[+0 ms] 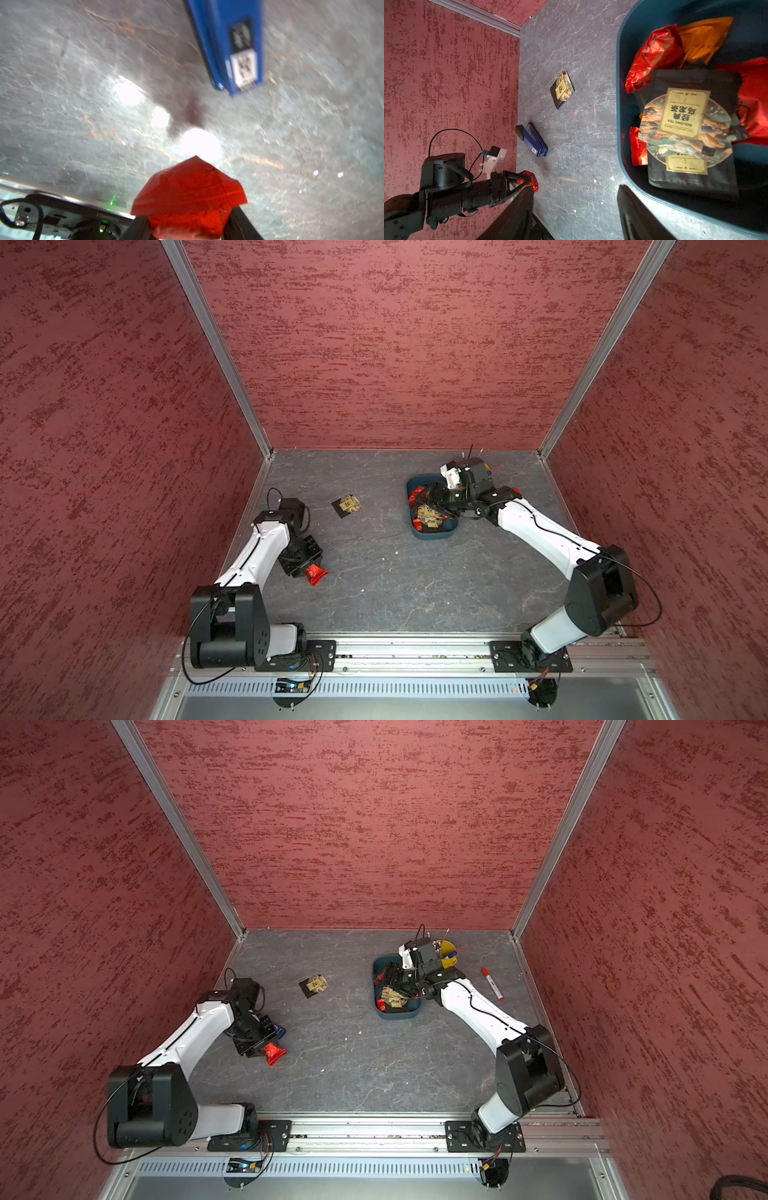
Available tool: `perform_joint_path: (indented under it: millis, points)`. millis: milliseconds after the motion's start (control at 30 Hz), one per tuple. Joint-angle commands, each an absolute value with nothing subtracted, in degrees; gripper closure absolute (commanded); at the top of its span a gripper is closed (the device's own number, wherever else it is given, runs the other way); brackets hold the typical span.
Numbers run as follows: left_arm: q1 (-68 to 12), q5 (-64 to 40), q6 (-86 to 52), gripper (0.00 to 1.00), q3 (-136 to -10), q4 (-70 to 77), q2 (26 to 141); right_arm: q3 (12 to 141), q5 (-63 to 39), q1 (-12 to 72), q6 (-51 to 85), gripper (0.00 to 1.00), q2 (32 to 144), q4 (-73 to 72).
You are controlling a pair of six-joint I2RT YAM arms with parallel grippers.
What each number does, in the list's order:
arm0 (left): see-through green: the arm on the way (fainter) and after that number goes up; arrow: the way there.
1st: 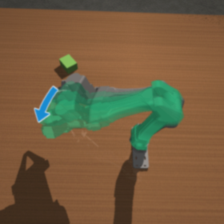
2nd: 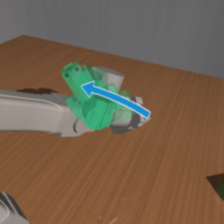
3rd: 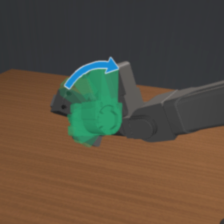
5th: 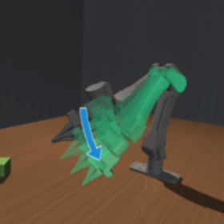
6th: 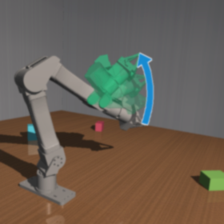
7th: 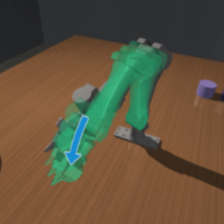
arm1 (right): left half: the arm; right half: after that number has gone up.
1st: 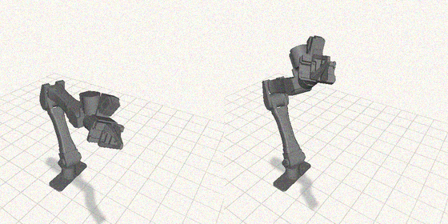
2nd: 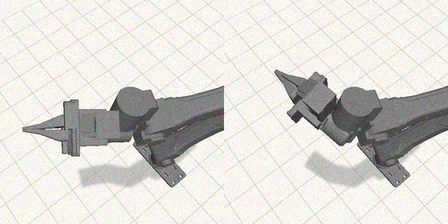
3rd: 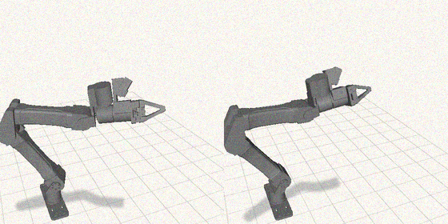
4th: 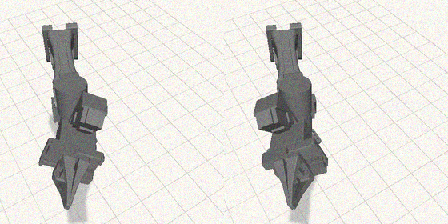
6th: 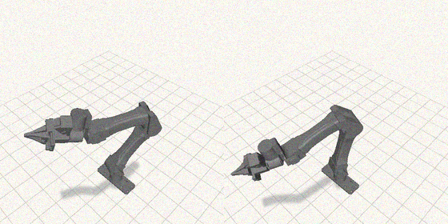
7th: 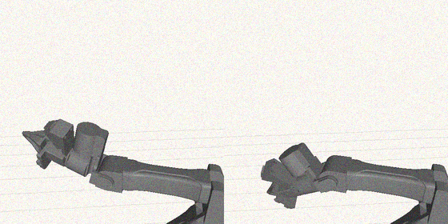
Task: Put the tea bags into the storage box
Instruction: Pick up the tea bag from the center of the board, then place the tea bag in the storage box.
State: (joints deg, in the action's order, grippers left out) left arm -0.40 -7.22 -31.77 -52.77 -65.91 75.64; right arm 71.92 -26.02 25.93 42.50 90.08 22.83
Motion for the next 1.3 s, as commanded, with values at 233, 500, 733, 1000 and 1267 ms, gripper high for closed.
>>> perform_joint_path:
  millis: [233, 500, 733, 1000, 1267]
  points:
    - [-13.8, -8.2, -40.3, 0.53, -63.5, -70.2, 74.7, 67.2, -21.6, 23.2, 41.8, 0.31, 82.5, 26.2]
    - [-24.0, -9.7, -39.7, 0.52, -85.5, -65.1, 92.7, 63.3, -18.0, 22.0, 41.6, 0.31, 76.9, 29.1]
    - [-28.9, -12.6, -37.1, 0.51, -106.2, -62.0, 111.9, 59.5, -15.6, 20.3, 41.2, 0.31, 70.8, 33.5]
    - [-31.4, -18.3, -37.9, 0.49, -127.6, -60.3, 131.1, 55.8, -14.3, 18.5, 41.0, 0.3, 64.8, 38.0]
    - [-32.9, -24.6, -42.5, 0.38, -144.1, -57.2, 144.4, 55.3, -14.1, 18.4, 41.2, 0.3, 64.2, 38.6]
